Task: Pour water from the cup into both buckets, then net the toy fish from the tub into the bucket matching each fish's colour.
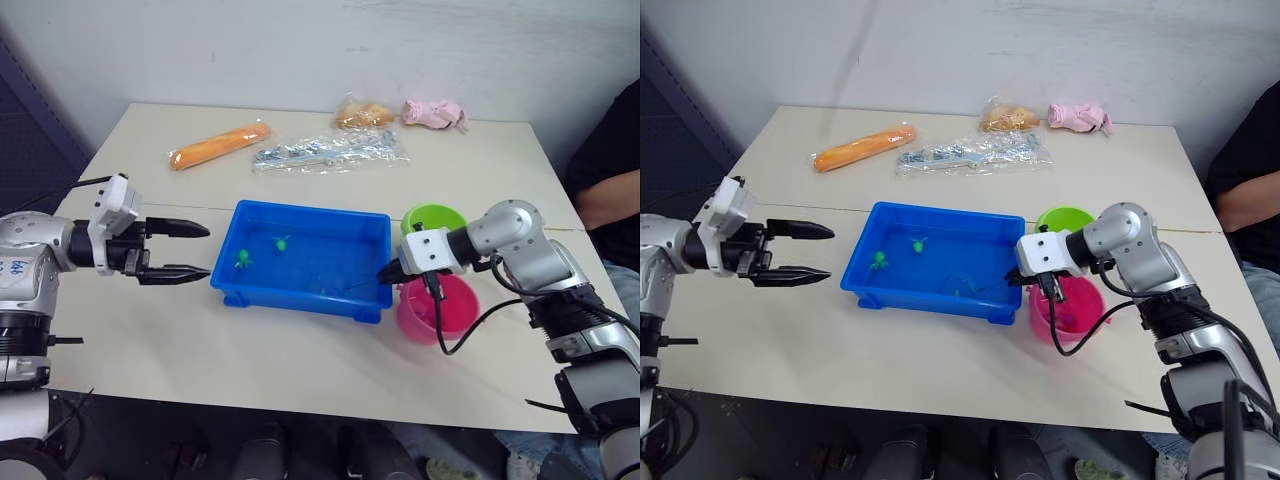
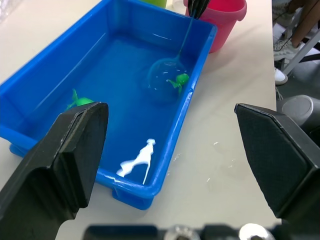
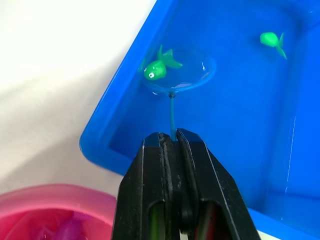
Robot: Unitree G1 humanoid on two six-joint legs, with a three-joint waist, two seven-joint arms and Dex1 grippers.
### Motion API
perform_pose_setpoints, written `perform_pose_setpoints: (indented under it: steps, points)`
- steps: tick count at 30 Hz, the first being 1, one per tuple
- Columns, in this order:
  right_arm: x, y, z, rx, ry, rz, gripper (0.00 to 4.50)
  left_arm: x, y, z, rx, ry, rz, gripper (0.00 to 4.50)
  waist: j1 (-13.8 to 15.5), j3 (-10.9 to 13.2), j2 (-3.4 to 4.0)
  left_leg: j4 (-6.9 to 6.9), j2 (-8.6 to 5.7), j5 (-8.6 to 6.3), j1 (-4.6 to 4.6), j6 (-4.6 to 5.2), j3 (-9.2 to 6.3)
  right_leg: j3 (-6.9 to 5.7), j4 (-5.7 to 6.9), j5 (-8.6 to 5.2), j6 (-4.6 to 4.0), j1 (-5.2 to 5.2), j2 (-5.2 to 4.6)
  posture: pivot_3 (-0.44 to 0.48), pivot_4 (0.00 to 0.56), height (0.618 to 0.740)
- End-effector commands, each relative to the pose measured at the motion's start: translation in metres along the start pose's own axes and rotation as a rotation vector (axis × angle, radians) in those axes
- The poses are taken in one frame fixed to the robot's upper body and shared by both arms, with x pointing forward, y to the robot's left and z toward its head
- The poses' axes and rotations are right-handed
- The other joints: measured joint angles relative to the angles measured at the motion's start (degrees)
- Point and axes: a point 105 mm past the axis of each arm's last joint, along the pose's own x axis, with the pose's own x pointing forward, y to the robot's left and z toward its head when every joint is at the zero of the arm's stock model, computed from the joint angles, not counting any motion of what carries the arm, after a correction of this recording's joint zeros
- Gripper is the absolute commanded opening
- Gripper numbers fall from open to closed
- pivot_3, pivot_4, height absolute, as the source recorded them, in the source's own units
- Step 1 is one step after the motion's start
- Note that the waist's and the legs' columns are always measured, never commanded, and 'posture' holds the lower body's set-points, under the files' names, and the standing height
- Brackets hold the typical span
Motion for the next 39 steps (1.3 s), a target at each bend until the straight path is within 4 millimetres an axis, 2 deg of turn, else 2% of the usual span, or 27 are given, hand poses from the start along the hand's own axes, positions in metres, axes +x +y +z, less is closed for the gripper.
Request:
perform_pose_setpoints:
  steps: [1, 12, 22, 28, 37, 39]
  points:
    - [-0.008, -0.007, 0.010, 0.023, -0.045, -0.015, 0.00, -0.001, -0.001, 0.007, 0.036, -0.019, -0.008, 4.36, 0.00, 0.00, 0.00, 0.00, 0.00, 0.00, 0.00, 0.00, 0.00, 0.00, 0.00, 0.00, 0.00, 0.00, 0.00, 0.000, 0.150, 0.740]
    - [-0.029, -0.018, 0.005, 0.126, -0.059, -0.082, 0.00, 0.000, -0.017, 0.001, 0.007, -0.040, 0.009, 4.36, -0.01, 0.00, 0.01, -0.01, 0.00, -0.08, 0.00, 0.13, -0.01, 0.00, 0.00, 0.00, 0.00, -0.01, -0.01, 0.000, 0.150, 0.740]
    - [-0.039, -0.024, 0.002, 0.213, -0.086, -0.104, 0.00, 0.003, -0.016, 0.003, 0.005, -0.058, 0.025, 4.36, 0.01, 0.01, 0.02, -0.01, 0.00, -0.09, 0.00, 0.14, 0.00, 0.00, 0.00, 0.00, 0.00, -0.01, -0.01, 0.000, 0.150, 0.740]
    - [-0.057, -0.031, -0.001, 0.290, -0.106, -0.175, 0.00, 0.006, -0.016, 0.002, -0.001, -0.081, 0.045, 4.36, 0.02, 0.01, 0.02, -0.01, 0.00, -0.09, -0.01, 0.14, 0.00, 0.01, 0.00, 0.00, 0.00, -0.01, -0.02, 0.000, 0.150, 0.740]
    - [-0.085, -0.028, 0.002, 0.381, -0.170, -0.279, 0.00, 0.016, -0.015, 0.007, 0.001, -0.163, 0.097, 4.36, 0.26, 0.02, 0.04, -0.04, 0.00, -0.10, -0.02, 0.16, 0.00, 0.00, -0.04, 0.00, 0.00, -0.01, -0.02, 0.000, 0.150, 0.740]
    - [-0.090, -0.020, 0.005, 0.440, -0.203, -0.307, 0.00, 0.023, -0.015, 0.014, 0.007, -0.206, 0.113, 4.36, 0.31, 0.02, 0.04, -0.03, 0.00, -0.10, -0.04, 0.15, 0.00, 0.00, -0.05, 0.00, 0.00, -0.01, -0.02, 0.000, 0.150, 0.740]
